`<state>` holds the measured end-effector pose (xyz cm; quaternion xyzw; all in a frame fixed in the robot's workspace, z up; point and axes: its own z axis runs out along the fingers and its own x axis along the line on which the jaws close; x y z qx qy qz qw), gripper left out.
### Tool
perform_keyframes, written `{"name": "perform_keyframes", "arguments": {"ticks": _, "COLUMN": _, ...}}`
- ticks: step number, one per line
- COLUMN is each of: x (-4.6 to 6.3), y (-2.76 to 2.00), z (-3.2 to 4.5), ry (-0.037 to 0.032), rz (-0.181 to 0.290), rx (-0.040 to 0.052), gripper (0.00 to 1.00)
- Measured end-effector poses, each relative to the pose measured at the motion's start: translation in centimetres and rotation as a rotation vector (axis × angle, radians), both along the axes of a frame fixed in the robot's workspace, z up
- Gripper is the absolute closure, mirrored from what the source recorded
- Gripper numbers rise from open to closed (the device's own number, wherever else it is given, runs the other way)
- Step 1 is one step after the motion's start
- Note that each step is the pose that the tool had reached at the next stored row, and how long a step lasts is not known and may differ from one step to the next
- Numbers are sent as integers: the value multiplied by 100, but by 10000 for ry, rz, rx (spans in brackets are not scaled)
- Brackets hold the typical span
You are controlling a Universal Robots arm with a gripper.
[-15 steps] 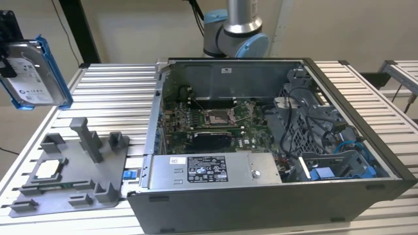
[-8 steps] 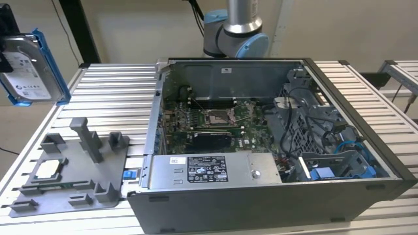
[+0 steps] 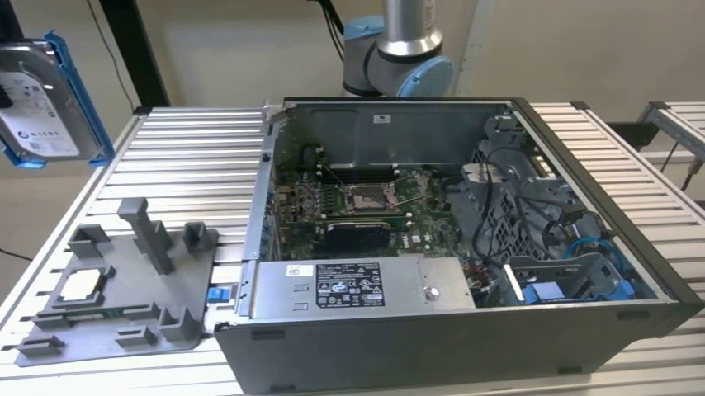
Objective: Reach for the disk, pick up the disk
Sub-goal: 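Pick up the disk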
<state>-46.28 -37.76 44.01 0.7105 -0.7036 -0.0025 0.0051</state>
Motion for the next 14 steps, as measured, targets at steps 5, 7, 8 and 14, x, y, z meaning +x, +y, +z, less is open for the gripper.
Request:
{"name": "perform_keyframes", "arguments": {"ticks": 5, "x": 0, "y": 0, "z": 91, "ry": -1, "rz": -1, "rx": 0, "gripper": 100}}
{"name": "perform_keyframes", "arguments": {"ticks": 7, "x": 0, "y": 0, "z": 124, "ry": -1, "rz": -1, "rx": 0, "gripper": 100}}
{"name": "perform_keyframes", "arguments": {"ticks": 8, "x": 0, "y": 0, "z": 140, "ry": -1, "rz": -1, "rx": 0, "gripper": 100}}
{"name": "perform_keyframes", "arguments": {"ticks": 14, "x": 0, "y": 0, "z": 227, "ry": -1, "rz": -1, "rx": 1, "gripper": 100}}
